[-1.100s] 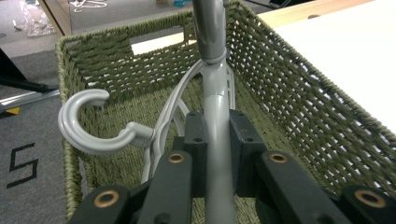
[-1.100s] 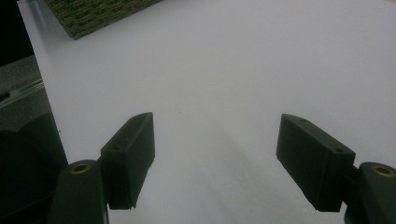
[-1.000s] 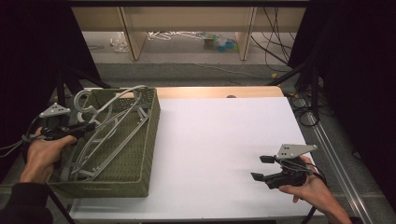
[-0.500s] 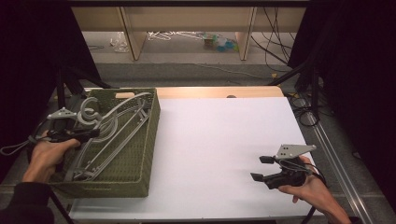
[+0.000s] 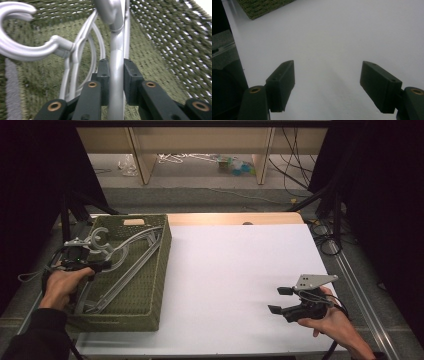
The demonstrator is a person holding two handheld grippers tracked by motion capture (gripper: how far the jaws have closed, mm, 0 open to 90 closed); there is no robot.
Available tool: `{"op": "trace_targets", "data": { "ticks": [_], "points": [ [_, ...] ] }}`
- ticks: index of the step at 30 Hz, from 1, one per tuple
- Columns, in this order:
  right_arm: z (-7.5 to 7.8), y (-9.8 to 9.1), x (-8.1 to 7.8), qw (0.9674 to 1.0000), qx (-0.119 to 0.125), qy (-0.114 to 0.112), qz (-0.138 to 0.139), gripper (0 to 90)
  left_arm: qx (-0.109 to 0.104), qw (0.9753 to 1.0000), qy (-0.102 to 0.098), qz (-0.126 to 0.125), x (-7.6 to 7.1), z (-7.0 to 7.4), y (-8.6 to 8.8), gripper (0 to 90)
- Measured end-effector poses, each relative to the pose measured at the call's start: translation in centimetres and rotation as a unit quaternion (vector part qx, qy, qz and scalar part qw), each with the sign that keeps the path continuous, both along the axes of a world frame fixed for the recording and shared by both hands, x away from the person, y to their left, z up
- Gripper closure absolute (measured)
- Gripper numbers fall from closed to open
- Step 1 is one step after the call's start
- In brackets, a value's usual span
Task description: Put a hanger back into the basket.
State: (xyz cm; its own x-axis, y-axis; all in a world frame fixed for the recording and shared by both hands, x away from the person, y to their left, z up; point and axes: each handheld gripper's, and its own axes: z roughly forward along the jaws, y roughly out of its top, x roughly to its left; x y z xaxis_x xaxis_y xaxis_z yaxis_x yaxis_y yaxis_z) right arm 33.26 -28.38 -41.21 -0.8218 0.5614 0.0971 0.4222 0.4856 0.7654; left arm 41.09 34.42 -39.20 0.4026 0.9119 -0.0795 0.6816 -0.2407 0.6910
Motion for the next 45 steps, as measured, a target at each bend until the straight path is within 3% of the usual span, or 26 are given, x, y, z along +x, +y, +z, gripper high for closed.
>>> {"op": "trace_targets", "data": {
  "ticks": [4, 6, 8, 10, 11, 14, 16, 22, 25, 27, 29, 32, 35, 37, 39, 40, 45],
  "points": [
    [-0.1, 0.0, 0.1, 1.0, -0.001, -0.002, 0.0, 28.7, 0.004, 0.9999, -0.004, 0.015, 0.1, -0.2, 0.0, 73.6],
    [-0.1, 0.0, 0.0, 1.0, -0.001, -0.002, 0.001, 28.7, -0.004, 0.9995, -0.009, 0.029, 0.1, -0.3, 0.0, 72.5],
    [-0.1, 0.0, 0.1, 1.0, -0.001, -0.003, -0.001, 28.7, 0.014, 0.9991, -0.04, 0.01, 0.5, -0.7, 0.3, 69.9],
    [-0.1, 0.0, 0.1, 1.0, 0.0, -0.001, -0.002, 28.7, 0.04, 0.9984, -0.037, 0.016, 0.5, -0.6, 0.2, 68.8],
    [-0.2, 0.0, 0.1, 1.0, -0.001, -0.001, -0.004, 28.7, 0.053, 0.9975, -0.033, 0.034, 0.2, -0.5, -0.1, 67.6],
    [-0.4, -0.1, 0.2, 1.0, 0.001, 0.0, -0.01, 28.4, 0.055, 0.9977, -0.034, 0.022, 0.4, -0.5, 0.1, 66.8],
    [-0.5, -0.1, 0.2, 0.9999, 0.002, 0.0, -0.01, 28.4, 0.059, 0.9956, -0.028, 0.067, 0.0, -0.5, -0.2, 66.2],
    [-0.5, -0.1, 0.3, 0.9999, 0.004, 0.0, -0.011, 28.3, 0.072, 0.9944, -0.035, 0.07, -0.4, -0.4, -0.3, 62.1],
    [-0.6, 0.0, 0.3, 1.0, 0.0, 0.001, -0.007, 28.3, 0.052, 0.9939, -0.046, 0.086, -0.6, 0.0, -0.4, 58.6],
    [-0.6, 0.0, 0.2, 0.9999, 0.003, 0.003, -0.01, 28.3, 0.055, 0.9932, -0.053, 0.088, -0.7, 0.5, -0.6, 55.6],
    [-0.6, -0.1, 0.2, 0.9999, 0.002, 0.003, -0.012, 28.3, 0.061, 0.9932, -0.052, 0.084, -0.6, 0.6, -0.9, 55.3],
    [-0.5, -0.1, 0.2, 0.9999, 0.006, -0.003, -0.014, 28.2, 0.04, 0.9931, -0.071, 0.084, -0.9, 1.2, -1.7, 50.5],
    [-0.5, -0.1, 0.2, 0.9999, 0.006, 0.0, -0.016, 28.2, 0.036, 0.9935, -0.083, 0.069, -1.2, 1.7, -2.2, 46.6],
    [-0.5, -0.1, 0.3, 0.9998, 0.009, -0.002, -0.018, 28.2, 0.015, 0.9922, -0.101, 0.071, -1.9, 2.3, -3.1, 41.7],
    [-0.5, -0.1, 0.3, 0.9998, 0.009, -0.002, -0.017, 28.2, 0.013, 0.9921, -0.104, 0.069, -2.0, 2.4, -3.1, 39.2],
    [-0.6, -0.1, 0.3, 0.9998, 0.01, -0.004, -0.018, 28.2, -0.008, 0.9906, -0.114, 0.076, -2.3, 2.7, -3.5, 39.2],
    [-0.4, -0.2, 0.3, 0.9995, 0.015, -0.005, -0.026, 27.7, -0.028, 0.9886, -0.135, 0.061, -3.1, 3.6, -4.7, 34.3]
  ]
}}
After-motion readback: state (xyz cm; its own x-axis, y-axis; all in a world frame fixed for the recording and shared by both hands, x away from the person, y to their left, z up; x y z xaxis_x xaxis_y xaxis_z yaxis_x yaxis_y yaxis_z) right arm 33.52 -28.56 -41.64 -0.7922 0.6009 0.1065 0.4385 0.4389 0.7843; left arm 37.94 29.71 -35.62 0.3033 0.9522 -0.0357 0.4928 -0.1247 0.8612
